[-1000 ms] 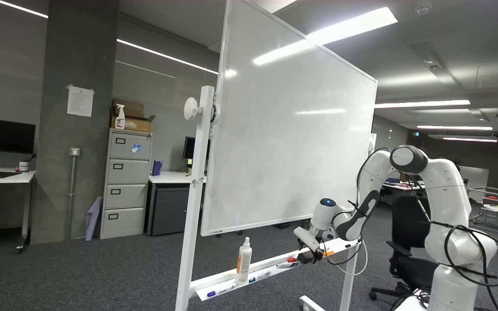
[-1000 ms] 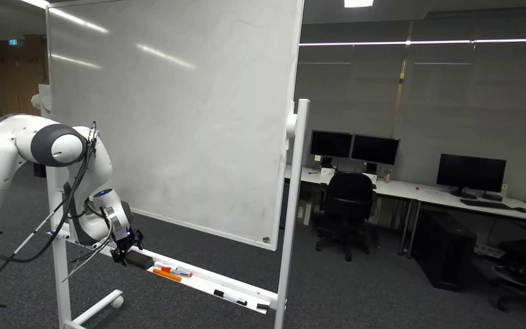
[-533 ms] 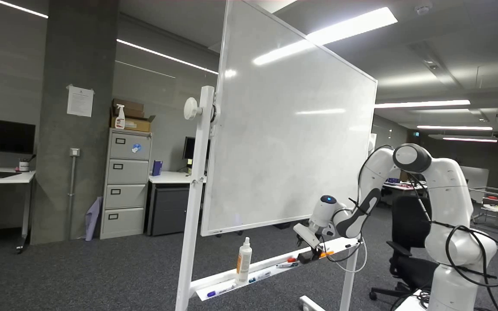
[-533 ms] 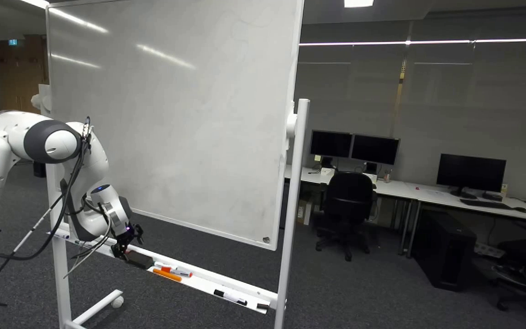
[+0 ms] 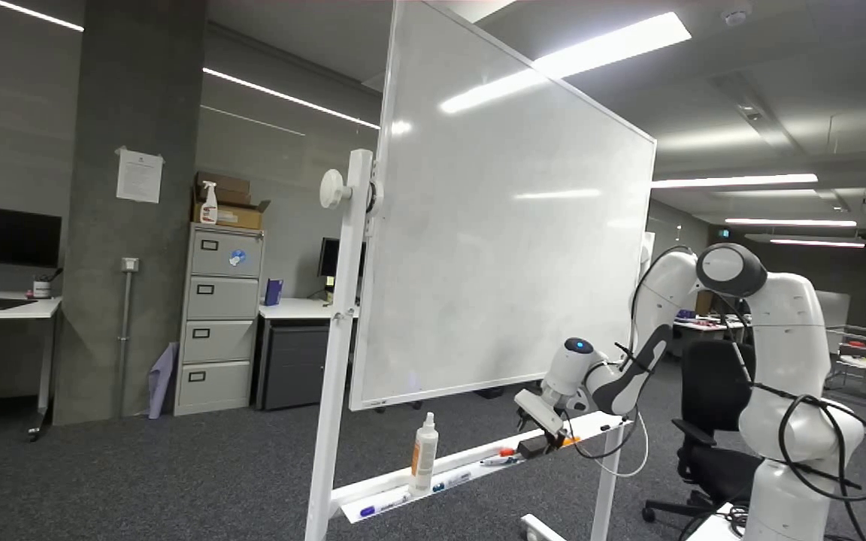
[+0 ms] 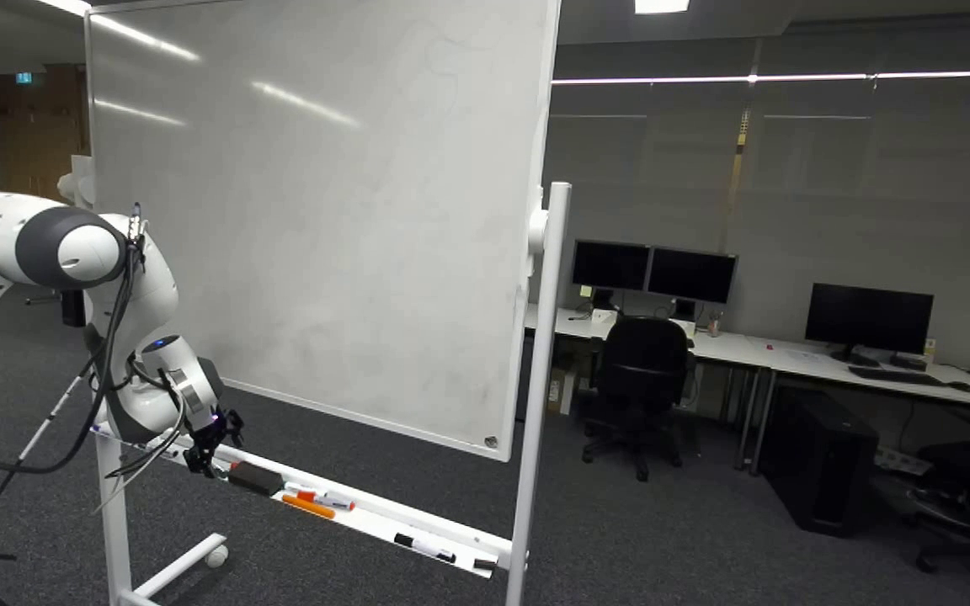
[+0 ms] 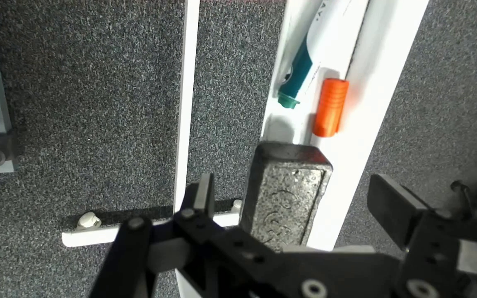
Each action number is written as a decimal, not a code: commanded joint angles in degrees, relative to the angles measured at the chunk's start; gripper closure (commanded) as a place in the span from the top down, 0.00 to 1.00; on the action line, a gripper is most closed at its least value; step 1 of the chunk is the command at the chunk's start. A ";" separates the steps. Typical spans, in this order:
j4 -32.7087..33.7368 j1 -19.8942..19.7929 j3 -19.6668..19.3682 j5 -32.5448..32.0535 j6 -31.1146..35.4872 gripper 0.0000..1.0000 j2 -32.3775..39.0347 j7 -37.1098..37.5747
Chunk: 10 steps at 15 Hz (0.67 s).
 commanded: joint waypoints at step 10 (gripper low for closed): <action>-18.27 0.23 5.36 13.32 0.99 1.00 -22.54 -13.69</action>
